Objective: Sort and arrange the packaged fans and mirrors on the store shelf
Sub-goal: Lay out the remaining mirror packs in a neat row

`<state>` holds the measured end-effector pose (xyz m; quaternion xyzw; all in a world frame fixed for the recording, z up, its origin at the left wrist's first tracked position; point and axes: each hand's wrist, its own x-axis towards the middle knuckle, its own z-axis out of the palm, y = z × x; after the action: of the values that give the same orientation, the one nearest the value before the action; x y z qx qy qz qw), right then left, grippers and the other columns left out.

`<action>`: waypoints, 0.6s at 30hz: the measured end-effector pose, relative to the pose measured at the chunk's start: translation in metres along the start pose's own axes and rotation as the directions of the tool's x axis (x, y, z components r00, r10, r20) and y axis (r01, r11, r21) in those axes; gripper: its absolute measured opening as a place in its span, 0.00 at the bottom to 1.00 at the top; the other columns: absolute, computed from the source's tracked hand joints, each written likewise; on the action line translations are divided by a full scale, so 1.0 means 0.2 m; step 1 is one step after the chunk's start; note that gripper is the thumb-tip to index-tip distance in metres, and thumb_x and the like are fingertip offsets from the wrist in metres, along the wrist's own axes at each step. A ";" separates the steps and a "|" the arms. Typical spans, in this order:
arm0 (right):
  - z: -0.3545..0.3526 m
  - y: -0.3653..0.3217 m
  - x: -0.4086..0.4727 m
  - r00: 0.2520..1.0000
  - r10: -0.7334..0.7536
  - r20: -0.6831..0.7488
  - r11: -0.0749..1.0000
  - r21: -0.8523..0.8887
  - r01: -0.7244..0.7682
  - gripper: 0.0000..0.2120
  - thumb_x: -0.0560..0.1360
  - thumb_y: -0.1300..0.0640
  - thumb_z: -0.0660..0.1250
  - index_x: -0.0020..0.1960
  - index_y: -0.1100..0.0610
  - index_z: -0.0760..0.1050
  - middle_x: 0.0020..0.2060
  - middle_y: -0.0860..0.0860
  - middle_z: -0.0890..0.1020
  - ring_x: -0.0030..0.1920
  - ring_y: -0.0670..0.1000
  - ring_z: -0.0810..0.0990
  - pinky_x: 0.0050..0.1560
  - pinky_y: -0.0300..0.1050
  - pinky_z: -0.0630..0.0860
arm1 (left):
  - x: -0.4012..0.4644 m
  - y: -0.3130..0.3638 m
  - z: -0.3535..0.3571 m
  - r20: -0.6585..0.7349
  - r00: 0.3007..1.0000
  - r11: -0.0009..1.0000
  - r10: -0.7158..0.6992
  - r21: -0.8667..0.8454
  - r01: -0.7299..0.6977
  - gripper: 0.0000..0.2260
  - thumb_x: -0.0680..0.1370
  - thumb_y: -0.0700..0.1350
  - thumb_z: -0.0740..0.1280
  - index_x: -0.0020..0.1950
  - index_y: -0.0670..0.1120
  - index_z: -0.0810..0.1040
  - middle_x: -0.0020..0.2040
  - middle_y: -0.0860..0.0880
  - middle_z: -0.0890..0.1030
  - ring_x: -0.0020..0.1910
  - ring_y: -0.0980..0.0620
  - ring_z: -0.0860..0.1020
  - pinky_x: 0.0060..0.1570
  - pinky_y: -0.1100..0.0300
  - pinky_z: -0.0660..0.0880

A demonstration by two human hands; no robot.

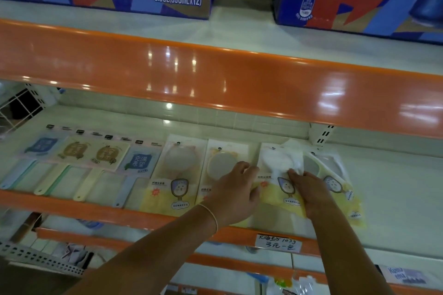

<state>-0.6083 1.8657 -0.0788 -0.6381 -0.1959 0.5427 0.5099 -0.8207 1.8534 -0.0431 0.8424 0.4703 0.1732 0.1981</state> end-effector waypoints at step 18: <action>-0.22 -0.14 -0.06 0.990 -0.136 -0.046 0.968 -0.217 0.123 0.06 0.74 0.64 0.70 0.50 0.64 0.80 0.43 0.64 0.83 0.36 0.58 0.84 0.42 0.52 0.81 | 0.00 -0.03 0.02 0.060 0.987 0.986 0.151 0.059 -0.155 0.20 0.81 0.49 0.58 0.71 0.44 0.67 0.66 0.46 0.70 0.62 0.46 0.72 0.57 0.50 0.74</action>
<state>-0.5648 1.8479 -0.0544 -0.6911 -0.2786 0.4643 0.4788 -0.8242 1.8562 -0.0491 0.8864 0.4037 0.1496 0.1703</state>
